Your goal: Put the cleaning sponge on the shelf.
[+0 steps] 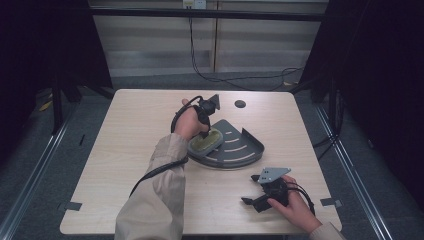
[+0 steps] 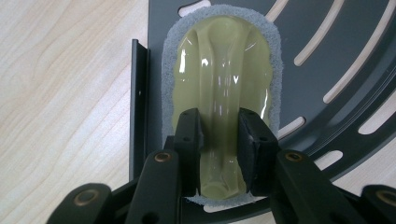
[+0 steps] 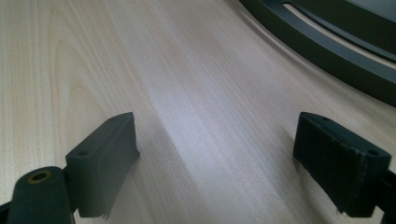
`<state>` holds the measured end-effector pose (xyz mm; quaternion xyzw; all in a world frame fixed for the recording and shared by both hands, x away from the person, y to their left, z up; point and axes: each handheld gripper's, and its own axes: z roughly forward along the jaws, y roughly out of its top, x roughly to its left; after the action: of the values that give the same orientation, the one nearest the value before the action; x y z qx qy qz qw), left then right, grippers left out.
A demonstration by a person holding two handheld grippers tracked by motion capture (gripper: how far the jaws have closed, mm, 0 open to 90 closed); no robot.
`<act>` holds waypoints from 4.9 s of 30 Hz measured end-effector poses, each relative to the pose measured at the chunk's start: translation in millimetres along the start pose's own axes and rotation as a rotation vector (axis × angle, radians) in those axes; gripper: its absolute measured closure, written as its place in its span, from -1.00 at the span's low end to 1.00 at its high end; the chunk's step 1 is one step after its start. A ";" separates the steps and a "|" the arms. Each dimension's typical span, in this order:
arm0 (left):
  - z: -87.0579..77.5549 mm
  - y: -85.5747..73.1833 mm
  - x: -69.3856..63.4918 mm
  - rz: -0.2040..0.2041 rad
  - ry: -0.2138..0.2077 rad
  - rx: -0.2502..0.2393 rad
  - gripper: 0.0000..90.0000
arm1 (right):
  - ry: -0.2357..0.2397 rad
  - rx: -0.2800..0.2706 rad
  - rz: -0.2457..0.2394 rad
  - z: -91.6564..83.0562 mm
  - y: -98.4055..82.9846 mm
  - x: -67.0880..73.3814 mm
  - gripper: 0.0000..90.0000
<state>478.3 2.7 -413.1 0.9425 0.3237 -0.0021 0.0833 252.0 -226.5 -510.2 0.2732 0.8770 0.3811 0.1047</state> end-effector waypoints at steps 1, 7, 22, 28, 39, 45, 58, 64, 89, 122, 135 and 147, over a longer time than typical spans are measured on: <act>0.4 0.1 0.1 0.000 0.001 0.002 0.58 | 0.000 0.000 -0.001 0.0 0.0 -0.1 -0.71; 2.0 0.0 1.1 -0.003 0.005 0.000 0.58 | -0.002 0.001 0.001 -0.3 -0.1 0.2 -0.71; 3.3 -0.8 1.7 -0.007 0.021 0.005 0.58 | -0.001 0.000 0.000 -0.2 -0.2 0.2 -0.71; 3.6 -0.7 0.9 -0.004 0.023 0.007 0.58 | -0.003 0.000 0.000 -0.3 -0.3 0.2 -0.71; 3.9 -1.1 1.3 -0.001 0.019 0.009 0.57 | -0.002 0.000 0.000 -0.4 -0.3 0.2 -0.71; 5.1 -0.8 0.5 0.000 0.012 0.008 0.57 | -0.002 0.000 0.000 -0.4 -0.3 0.2 -0.71; 12.1 -3.1 1.1 -0.001 0.004 0.010 0.52 | -0.006 0.000 0.001 -0.6 -0.3 0.2 -0.71; 14.2 -4.7 1.6 -0.006 0.004 0.017 0.45 | -0.005 0.000 0.002 -0.5 -0.4 0.3 -0.71; 2.1 -9.8 5.1 -0.060 0.010 -0.027 -0.05 | -0.005 0.000 0.001 -0.6 -0.3 0.3 -0.71; -18.3 -28.1 8.3 -0.089 0.005 -0.086 -0.38 | -0.006 0.000 0.001 -0.6 -0.4 0.3 -0.71; -22.7 -44.4 12.0 -0.097 -0.004 -0.093 -0.39 | -0.006 0.000 0.002 -0.6 -0.4 0.3 -0.71; -22.2 -60.3 13.0 -0.105 -0.014 -0.097 -0.41 | -0.002 0.000 0.002 -0.5 -0.4 0.4 -0.71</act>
<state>450.6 61.0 -401.4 0.9191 0.3717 0.0024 0.1309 251.3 -226.9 -510.1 0.2746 0.8766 0.3809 0.1053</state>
